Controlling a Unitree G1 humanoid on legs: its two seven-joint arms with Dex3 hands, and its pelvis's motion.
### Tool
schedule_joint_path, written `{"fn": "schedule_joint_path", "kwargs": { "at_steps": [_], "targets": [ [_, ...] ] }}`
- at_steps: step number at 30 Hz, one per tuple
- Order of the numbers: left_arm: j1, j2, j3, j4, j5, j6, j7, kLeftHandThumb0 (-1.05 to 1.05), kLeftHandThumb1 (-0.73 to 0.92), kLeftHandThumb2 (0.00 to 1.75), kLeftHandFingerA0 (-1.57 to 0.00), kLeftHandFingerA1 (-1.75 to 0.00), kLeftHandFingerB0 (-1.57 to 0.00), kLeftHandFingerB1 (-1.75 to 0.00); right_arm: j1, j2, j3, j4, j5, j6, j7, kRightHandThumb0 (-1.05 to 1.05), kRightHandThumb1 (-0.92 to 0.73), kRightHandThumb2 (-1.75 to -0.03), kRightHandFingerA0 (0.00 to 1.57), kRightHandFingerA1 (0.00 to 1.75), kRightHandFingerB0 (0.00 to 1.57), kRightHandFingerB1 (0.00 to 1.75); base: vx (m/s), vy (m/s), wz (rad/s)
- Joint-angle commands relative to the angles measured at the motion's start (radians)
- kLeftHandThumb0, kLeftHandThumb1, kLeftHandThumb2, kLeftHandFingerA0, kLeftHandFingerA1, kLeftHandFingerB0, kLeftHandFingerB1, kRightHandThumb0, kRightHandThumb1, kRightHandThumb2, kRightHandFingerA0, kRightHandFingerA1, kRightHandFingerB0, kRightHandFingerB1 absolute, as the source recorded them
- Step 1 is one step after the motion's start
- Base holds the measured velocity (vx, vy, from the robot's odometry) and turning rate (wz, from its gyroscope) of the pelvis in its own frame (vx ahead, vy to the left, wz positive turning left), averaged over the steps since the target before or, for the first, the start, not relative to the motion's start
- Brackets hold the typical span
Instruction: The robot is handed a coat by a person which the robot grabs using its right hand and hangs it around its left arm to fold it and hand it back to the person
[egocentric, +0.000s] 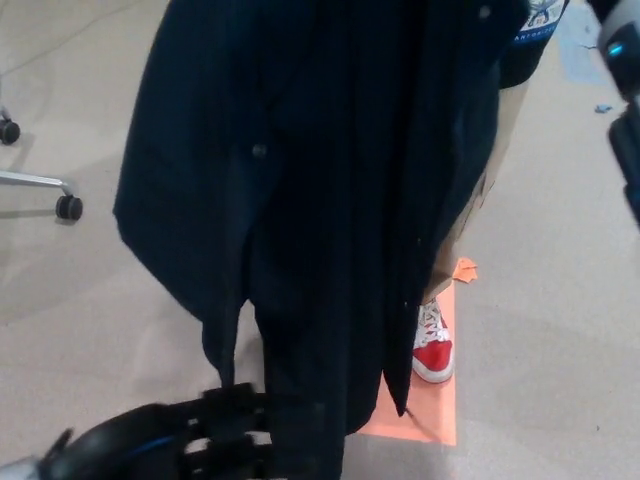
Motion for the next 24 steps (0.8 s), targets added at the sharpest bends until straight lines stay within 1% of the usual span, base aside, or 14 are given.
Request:
{"fn": "schedule_joint_path", "kwargs": {
  "at_steps": [1,2,4,5,8,9,14,15,16,18,20,21,22,24],
  "targets": [
    [-0.079,-0.043,-0.082,-0.011,0.081,0.078,0.114,-0.83,0.75,1.10,-0.10,-0.48,-0.02,-0.35,-0.037,0.056,-0.023,-0.022,0.035,-0.040,0.057,-0.37,-0.68,-1.03,0.94,1.18,0.77,0.91,0.00,0.000,0.00],
    [-0.104,-0.063,-0.099,-0.002,0.083,0.095,0.132,-0.80,0.73,1.09,-0.09,-0.47,-0.04,-0.35,-0.036,0.061,-0.014,-0.027,0.023,-0.064,0.048,-0.25,-0.74,-0.63,0.79,1.60,0.66,1.28,0.00,0.000,0.00],
    [-0.136,-0.089,-0.123,0.014,0.096,0.105,0.157,-0.76,0.72,1.09,-0.06,-0.47,-0.02,-0.36,-0.036,0.072,-0.019,-0.032,0.027,-0.075,0.055,-0.30,-0.79,-0.68,0.80,1.56,0.69,1.20,0.00,0.000,0.00],
    [-0.155,-0.107,-0.137,0.024,0.104,0.113,0.171,-0.76,0.71,1.09,-0.05,-0.47,-0.02,-0.36,-0.035,0.081,-0.018,-0.033,0.027,-0.078,0.060,-0.27,-0.77,-0.64,0.79,1.66,0.66,1.35,0.00,0.000,0.00],
    [-0.222,-0.165,-0.184,0.064,0.126,0.137,0.205,-0.75,0.71,1.09,-0.03,-0.45,-0.02,-0.36,-0.030,0.108,-0.024,-0.038,0.034,-0.090,0.075,-0.33,-0.81,-0.68,0.78,1.63,0.68,1.25,0.00,0.000,0.00],
    [-0.256,-0.202,-0.206,0.086,0.138,0.151,0.234,-0.76,0.71,1.08,-0.05,-0.48,-0.01,-0.39,-0.025,0.125,-0.036,-0.043,0.048,-0.100,0.081,-0.32,-0.79,-0.63,0.97,1.26,0.85,0.78,0.00,0.000,0.00],
    [-0.325,-0.283,-0.243,0.144,0.167,0.192,0.302,-0.74,0.69,1.07,-0.03,-0.44,-0.04,-0.38,-0.025,0.154,-0.048,-0.050,0.057,-0.108,0.106,-0.35,-0.84,-0.67,0.85,1.36,0.76,0.84,0.00,0.000,0.00],
    [-0.341,-0.289,-0.256,0.155,0.195,0.180,0.316,-0.79,0.91,0.68,-0.11,-0.32,-0.10,-0.27,-0.026,0.157,-0.048,-0.051,0.057,-0.110,0.109,-0.35,-0.85,-0.66,0.86,1.24,0.78,0.70,0.00,0.000,0.00],
    [-0.373,-0.316,-0.272,0.184,0.210,0.178,0.332,-0.79,0.71,1.07,-0.05,-0.38,-0.06,-0.33,-0.025,0.164,-0.034,-0.053,0.041,-0.121,0.092,-0.35,-0.83,-0.65,0.84,1.28,0.81,0.68,0.00,0.000,0.00],
    [-0.402,-0.341,-0.286,0.212,0.223,0.179,0.348,-0.84,0.74,1.09,-0.01,-0.36,-0.11,-0.32,-0.027,0.179,-0.045,-0.054,0.057,-0.115,0.107,-0.40,-0.79,-0.70,0.85,1.40,0.80,0.70,0.00,0.000,0.00],
    [-0.443,-0.369,-0.305,0.248,0.246,0.184,0.370,-0.87,0.77,1.11,-0.01,-0.30,-0.12,-0.30,-0.030,0.200,-0.066,-0.059,0.083,-0.100,0.127,-0.37,-0.84,-0.66,0.84,1.26,0.79,0.63,0.00,0.000,0.00],
    [-0.466,-0.388,-0.316,0.269,0.261,0.189,0.388,-0.87,0.77,1.11,-0.02,-0.32,-0.13,-0.33,-0.032,0.208,-0.073,-0.063,0.089,-0.103,0.135,-0.35,-0.68,-1.05,0.80,0.85,0.64,0.69,0.00,0.000,0.00],
    [-0.480,-0.400,-0.321,0.283,0.269,0.188,0.398,-0.86,0.78,1.10,-0.02,-0.32,-0.13,-0.34,-0.033,0.214,-0.075,-0.065,0.089,-0.103,0.139,-0.38,-0.85,-0.65,0.82,0.67,0.65,0.49,0.00,0.000,0.00],
    [-0.506,-0.424,-0.325,0.320,0.275,0.184,0.411,-0.86,0.78,1.10,0.00,-0.31,-0.13,-0.33,-0.037,0.226,-0.080,-0.070,0.087,-0.099,0.144,-0.37,-0.88,-0.66,0.83,0.60,0.65,0.47,0.00,0.000,0.00]
  ]
}}
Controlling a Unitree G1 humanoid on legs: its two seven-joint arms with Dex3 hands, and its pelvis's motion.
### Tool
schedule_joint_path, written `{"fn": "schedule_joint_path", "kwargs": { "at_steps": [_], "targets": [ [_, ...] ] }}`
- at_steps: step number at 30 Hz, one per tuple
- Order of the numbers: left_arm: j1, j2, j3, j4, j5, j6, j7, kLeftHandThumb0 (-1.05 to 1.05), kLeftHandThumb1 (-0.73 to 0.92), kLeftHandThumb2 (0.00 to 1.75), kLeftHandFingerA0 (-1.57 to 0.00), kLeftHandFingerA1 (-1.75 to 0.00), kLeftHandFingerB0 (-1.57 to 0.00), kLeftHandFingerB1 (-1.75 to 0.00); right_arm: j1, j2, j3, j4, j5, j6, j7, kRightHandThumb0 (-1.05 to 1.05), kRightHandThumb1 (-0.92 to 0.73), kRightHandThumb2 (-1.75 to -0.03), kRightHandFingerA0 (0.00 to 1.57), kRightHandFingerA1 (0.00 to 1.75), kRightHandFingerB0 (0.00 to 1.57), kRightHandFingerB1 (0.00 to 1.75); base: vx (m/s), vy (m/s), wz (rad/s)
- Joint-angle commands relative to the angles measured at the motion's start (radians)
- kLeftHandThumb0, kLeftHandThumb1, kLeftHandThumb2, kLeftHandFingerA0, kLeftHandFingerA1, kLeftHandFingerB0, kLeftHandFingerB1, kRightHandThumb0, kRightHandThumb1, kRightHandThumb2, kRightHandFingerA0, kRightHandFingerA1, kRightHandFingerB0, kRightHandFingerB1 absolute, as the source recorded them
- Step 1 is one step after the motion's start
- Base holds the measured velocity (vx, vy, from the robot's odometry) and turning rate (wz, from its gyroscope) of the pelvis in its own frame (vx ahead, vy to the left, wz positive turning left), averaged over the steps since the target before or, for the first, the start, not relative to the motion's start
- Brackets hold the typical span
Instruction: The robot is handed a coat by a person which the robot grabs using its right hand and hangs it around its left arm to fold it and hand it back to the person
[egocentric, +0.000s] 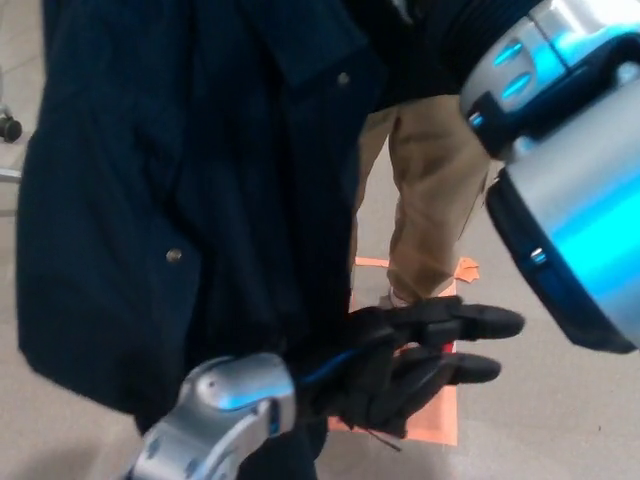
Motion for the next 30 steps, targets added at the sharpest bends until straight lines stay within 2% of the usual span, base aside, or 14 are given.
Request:
{"fn": "schedule_joint_path", "kwargs": {
  "at_steps": [1,2,3,4,5,6,9,11,12,13,30],
  "targets": [
    [-0.099,-0.060,-0.025,0.123,0.100,0.019,0.095,-0.81,0.74,1.08,-0.03,-0.37,-0.12,-0.37,-0.044,0.052,-0.031,-0.034,0.052,0.004,0.032,-0.37,-0.70,-1.07,0.81,0.84,0.63,0.67,0.00,0.000,0.00],
    [-0.129,-0.078,-0.021,0.167,0.105,0.012,0.103,-0.81,0.74,1.07,-0.03,-0.37,-0.14,-0.38,-0.049,0.066,-0.036,-0.042,0.055,0.012,0.032,-0.40,-0.88,-0.66,0.79,0.71,0.64,0.48,0.00,0.000,0.00],
    [-0.148,-0.097,-0.010,0.203,0.100,0.004,0.109,-0.72,0.91,0.68,-0.13,-0.27,-0.16,-0.27,-0.050,0.073,-0.041,-0.046,0.058,0.014,0.035,-0.40,-0.88,-0.66,0.81,0.97,0.71,0.55,0.00,0.000,0.00],
    [-0.173,-0.126,0.008,0.260,0.093,-0.021,0.122,-0.34,0.57,1.12,0.00,-0.49,0.00,-0.46,-0.053,0.083,-0.045,-0.051,0.064,0.009,0.044,-0.33,-0.69,-1.10,0.88,1.03,0.74,0.74,0.00,0.000,0.00],
    [-0.186,-0.142,0.019,0.294,0.092,-0.043,0.128,-0.34,0.57,1.12,0.00,-0.49,0.00,-0.46,-0.055,0.087,-0.045,-0.053,0.064,0.005,0.048,-0.33,-0.69,-1.10,0.88,1.03,0.74,0.74,0.00,0.000,0.00],
    [-0.209,-0.162,0.035,0.341,0.090,-0.073,0.128,-0.66,0.91,0.68,-0.17,-0.28,-0.20,-0.28,-0.056,0.097,-0.051,-0.061,0.070,0.006,0.051,-0.41,-0.87,-0.68,0.83,1.38,0.81,0.63,0.00,0.000,0.00],
    [-0.273,-0.184,0.050,0.393,0.124,-0.042,0.176,-0.60,0.92,0.69,-0.18,-0.27,-0.22,-0.29,-0.056,0.121,-0.074,-0.089,0.098,0.003,0.070,-0.41,-0.82,-0.66,0.90,1.29,0.73,0.64,0.00,0.000,0.00],
    [-0.296,-0.168,0.032,0.417,0.171,-0.147,0.173,-0.53,0.92,0.74,-0.22,-0.31,-0.25,-0.32,-0.060,0.131,-0.082,-0.110,0.104,0.021,0.088,-0.42,-0.82,-0.66,0.88,1.30,0.74,0.65,0.00,0.000,0.00],
    [-0.326,-0.184,0.051,0.446,0.167,-0.123,0.198,-0.50,0.74,1.07,-0.37,-0.54,-0.29,-0.49,-0.055,0.133,-0.087,-0.128,0.112,-0.005,0.093,-0.39,-0.83,-0.65,0.88,1.09,0.78,0.61,0.00,0.000,0.00],
    [-0.361,-0.182,0.046,0.462,0.195,-0.085,0.235,-0.50,0.86,0.66,-0.49,-0.39,-0.46,-0.36,-0.053,0.141,-0.101,-0.155,0.134,-0.017,0.106,-0.33,-0.66,-1.08,0.91,1.03,0.76,0.76,0.00,0.000,0.00],
    [-0.337,-0.161,0.061,0.436,0.222,-0.077,0.244,-0.50,0.86,0.66,-0.49,-0.39,-0.46,-0.36,-0.057,0.177,-0.101,-0.164,0.154,-0.002,0.113,-0.33,-0.66,-1.08,0.91,1.03,0.76,0.76,0.00,0.000,0.00]
  ]
}}
